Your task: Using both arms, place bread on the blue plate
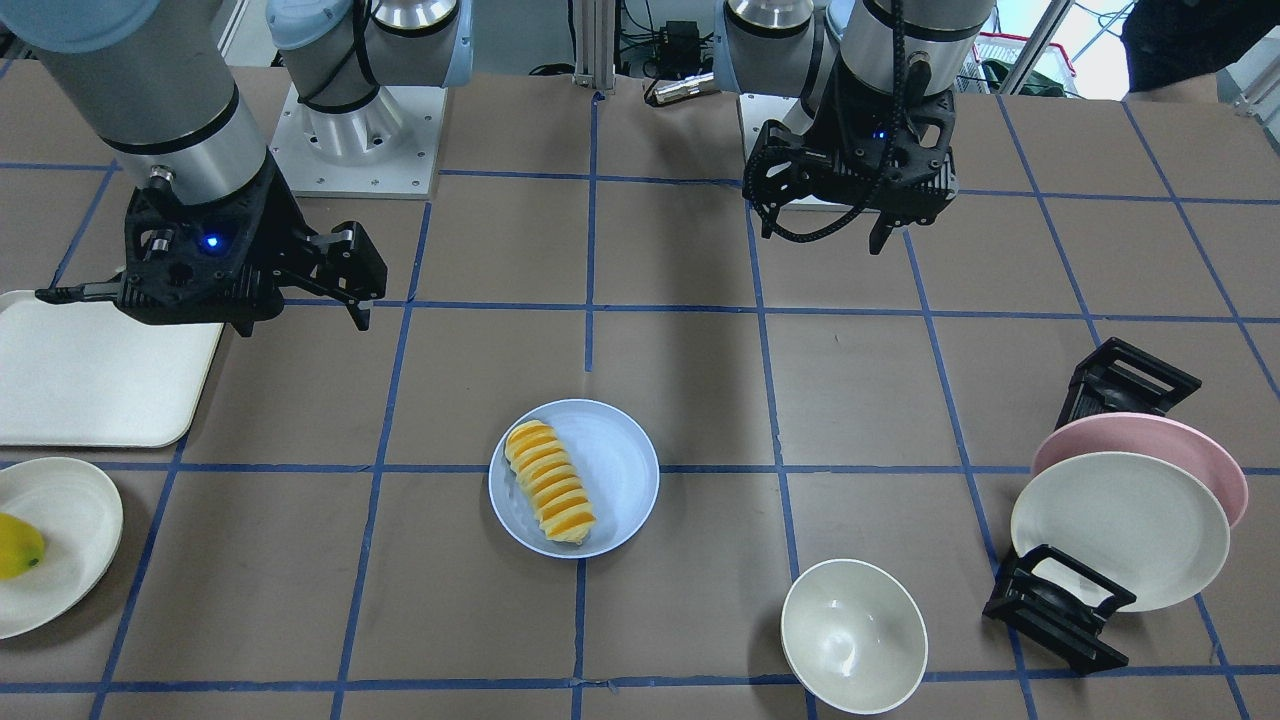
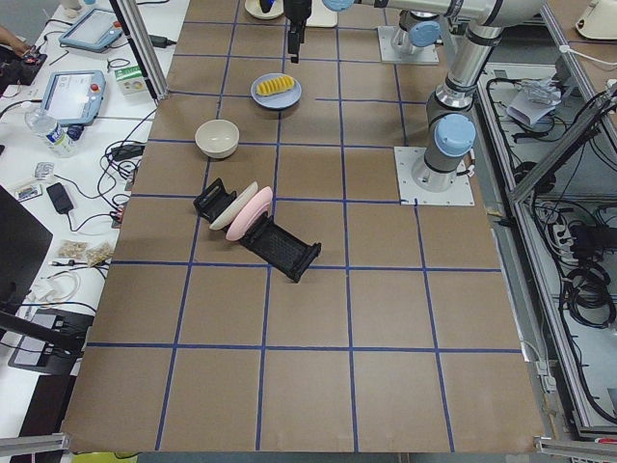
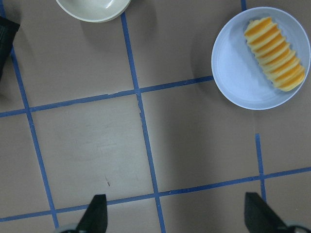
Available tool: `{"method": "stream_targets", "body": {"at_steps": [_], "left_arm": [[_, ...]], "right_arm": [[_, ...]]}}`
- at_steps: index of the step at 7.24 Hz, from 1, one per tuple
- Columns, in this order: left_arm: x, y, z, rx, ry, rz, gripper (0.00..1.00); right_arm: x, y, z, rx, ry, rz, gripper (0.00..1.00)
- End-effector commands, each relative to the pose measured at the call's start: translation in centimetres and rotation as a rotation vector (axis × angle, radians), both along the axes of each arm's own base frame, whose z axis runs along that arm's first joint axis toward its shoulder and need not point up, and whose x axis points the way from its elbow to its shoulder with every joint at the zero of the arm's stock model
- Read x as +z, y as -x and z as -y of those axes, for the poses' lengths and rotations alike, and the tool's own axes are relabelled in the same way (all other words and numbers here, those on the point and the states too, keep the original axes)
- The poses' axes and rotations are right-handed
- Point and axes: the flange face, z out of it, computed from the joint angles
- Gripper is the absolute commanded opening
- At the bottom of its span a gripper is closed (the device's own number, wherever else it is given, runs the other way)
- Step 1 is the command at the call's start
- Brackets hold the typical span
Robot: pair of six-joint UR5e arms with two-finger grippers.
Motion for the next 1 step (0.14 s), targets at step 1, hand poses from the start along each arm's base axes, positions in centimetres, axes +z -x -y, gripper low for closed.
{"method": "stream_targets", "body": {"at_steps": [1], "left_arm": [[-0.29,0.02,-0.03,-0.002,-0.003,-0.002,1.00]], "right_arm": [[-0.03,0.14,0.02,0.000,0.001,0.001,1.00]]}}
